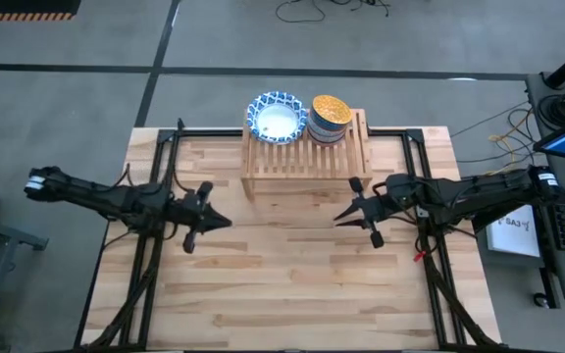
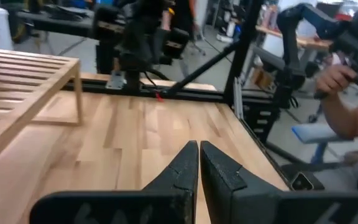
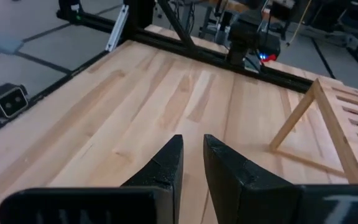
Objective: Place and stack bowls onto a shelf
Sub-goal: Return to Home Position
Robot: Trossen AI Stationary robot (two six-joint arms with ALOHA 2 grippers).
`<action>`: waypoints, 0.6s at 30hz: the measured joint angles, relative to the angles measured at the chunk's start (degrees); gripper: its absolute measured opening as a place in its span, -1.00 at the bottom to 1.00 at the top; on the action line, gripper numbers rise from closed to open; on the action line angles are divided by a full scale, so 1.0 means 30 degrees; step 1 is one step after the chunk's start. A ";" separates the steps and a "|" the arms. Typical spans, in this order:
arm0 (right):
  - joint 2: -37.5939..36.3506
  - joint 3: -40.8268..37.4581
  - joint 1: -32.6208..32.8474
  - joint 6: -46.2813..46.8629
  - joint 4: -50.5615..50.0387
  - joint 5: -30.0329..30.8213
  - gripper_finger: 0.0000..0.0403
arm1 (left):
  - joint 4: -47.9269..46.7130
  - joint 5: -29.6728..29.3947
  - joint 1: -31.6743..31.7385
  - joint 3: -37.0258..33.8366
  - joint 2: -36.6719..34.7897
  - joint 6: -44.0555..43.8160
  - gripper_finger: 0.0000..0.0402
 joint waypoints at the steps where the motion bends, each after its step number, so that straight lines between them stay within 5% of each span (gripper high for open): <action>1: -0.0138 -0.0021 0.0000 0.0056 0.0011 -0.0003 -0.73 | 0.0101 -0.0266 -0.0015 -0.0365 -0.0501 -0.0070 -1.00; 18: -0.5262 -0.2136 0.0000 -0.0233 0.0030 0.0196 -0.73 | -0.0238 -0.1737 0.0068 -0.4476 -0.7161 0.1222 -1.00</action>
